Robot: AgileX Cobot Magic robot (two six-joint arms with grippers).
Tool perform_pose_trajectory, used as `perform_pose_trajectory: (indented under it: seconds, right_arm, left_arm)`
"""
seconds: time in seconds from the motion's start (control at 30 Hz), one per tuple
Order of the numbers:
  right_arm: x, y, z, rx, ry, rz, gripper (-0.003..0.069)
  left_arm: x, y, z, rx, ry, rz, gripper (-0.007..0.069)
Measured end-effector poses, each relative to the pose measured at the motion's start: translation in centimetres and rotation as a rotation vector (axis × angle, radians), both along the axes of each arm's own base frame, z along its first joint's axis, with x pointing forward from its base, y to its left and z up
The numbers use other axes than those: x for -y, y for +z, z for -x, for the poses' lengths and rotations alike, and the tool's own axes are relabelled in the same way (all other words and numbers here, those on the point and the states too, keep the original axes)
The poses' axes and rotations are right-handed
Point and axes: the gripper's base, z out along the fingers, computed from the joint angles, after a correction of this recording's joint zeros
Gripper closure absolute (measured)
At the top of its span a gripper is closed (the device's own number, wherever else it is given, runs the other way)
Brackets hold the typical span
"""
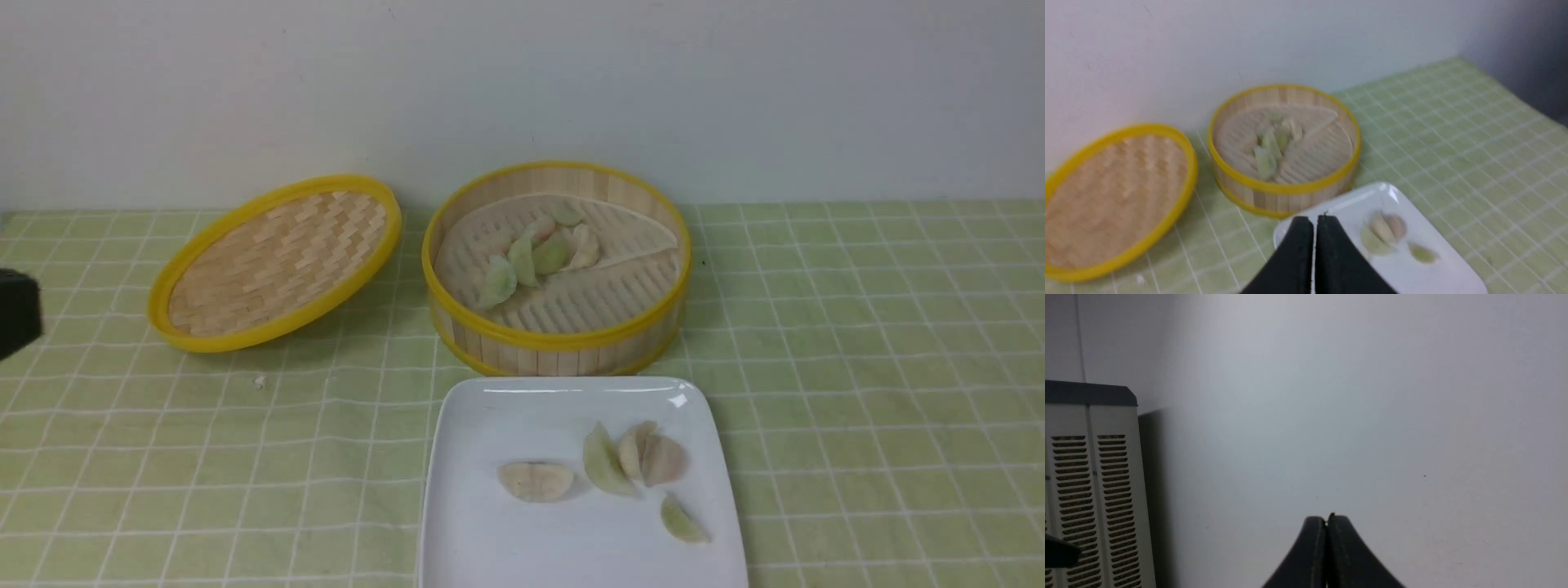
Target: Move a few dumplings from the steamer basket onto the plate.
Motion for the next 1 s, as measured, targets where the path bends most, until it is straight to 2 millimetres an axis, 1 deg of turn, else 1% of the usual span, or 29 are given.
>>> perform_pose_trajectory:
  seconds: [0.1, 0.2, 0.37, 0.9, 1.0]
  right_arm:
    - [0.0, 0.0, 0.0, 0.0, 0.0, 0.001, 0.0673]
    - [0.0, 0.0, 0.0, 0.0, 0.0, 0.001, 0.0673]
    - [0.0, 0.0, 0.0, 0.0, 0.0, 0.001, 0.0673]
    - [0.0, 0.0, 0.0, 0.0, 0.0, 0.001, 0.0673]
    - [0.0, 0.0, 0.0, 0.0, 0.0, 0.001, 0.0673]
  left_arm:
    - [-1.0, -1.1, 1.1, 0.133, 0.01, 0.034, 0.063]
    - [-1.3, -2.0, 1.6, 0.194, 0.009, 0.056, 0.063]
    - [-1.7, -2.5, 2.2, 0.218, 0.009, 0.07, 0.063]
    - [-1.8, -2.5, 2.2, 0.222, 0.01, 0.069, 0.063]
    - [-1.8, -3.2, 2.2, 0.23, 0.026, 0.056, 0.063]
